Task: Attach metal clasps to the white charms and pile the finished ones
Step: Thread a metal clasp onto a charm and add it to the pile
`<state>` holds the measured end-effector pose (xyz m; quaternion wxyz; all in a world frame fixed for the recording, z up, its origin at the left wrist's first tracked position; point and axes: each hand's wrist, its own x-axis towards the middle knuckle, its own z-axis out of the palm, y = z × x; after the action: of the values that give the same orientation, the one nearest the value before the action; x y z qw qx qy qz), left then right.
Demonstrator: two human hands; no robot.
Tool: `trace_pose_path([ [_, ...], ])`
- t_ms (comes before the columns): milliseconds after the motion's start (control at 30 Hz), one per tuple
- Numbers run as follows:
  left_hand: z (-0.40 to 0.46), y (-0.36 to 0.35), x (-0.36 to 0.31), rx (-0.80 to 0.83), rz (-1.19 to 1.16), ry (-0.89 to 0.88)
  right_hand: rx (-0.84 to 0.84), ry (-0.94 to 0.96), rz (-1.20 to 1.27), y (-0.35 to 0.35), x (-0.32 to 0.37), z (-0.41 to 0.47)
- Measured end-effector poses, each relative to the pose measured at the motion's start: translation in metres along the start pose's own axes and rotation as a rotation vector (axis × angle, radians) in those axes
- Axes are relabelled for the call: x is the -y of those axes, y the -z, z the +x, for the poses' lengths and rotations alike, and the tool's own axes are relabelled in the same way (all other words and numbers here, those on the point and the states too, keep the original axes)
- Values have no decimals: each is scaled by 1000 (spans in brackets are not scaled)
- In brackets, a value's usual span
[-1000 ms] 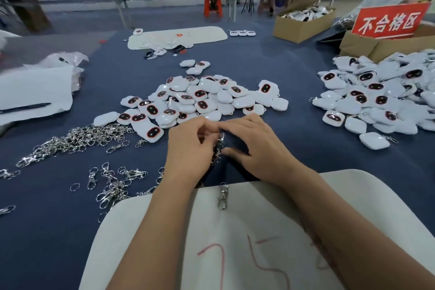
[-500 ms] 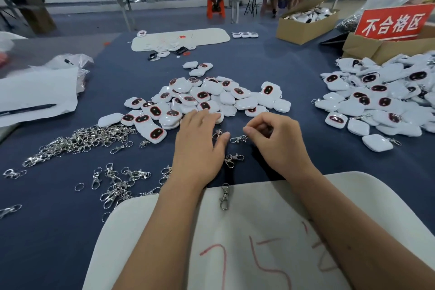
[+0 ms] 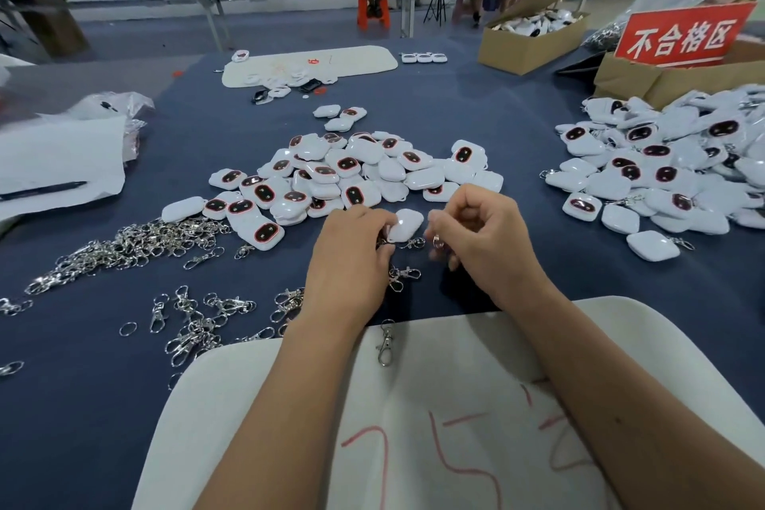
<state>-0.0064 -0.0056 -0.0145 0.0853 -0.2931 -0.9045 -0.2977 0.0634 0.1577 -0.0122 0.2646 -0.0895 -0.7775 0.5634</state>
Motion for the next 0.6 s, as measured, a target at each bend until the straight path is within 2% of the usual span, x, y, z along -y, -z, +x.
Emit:
trace_pose_path([
  [100,0,1,-4,-52,12,51,109,70,-97,-3,0,-2],
  [233,-1,3,-4,-76,-91,132,22,83,-216,-6,-1,-2],
  [367,-2,2,-4,-80,-71,22,-85,27,-146,-3,0,1],
  [500,-2,2,-8,97,-68,-135,-78,54,-100,-1,3,-2],
  [533,-2,1,-8,131,-52,-145,-58,73,-95,-1,4,-3],
  [600,-2,0,-8,102,-33,-100,-40,95,-74,-1,5,-4],
])
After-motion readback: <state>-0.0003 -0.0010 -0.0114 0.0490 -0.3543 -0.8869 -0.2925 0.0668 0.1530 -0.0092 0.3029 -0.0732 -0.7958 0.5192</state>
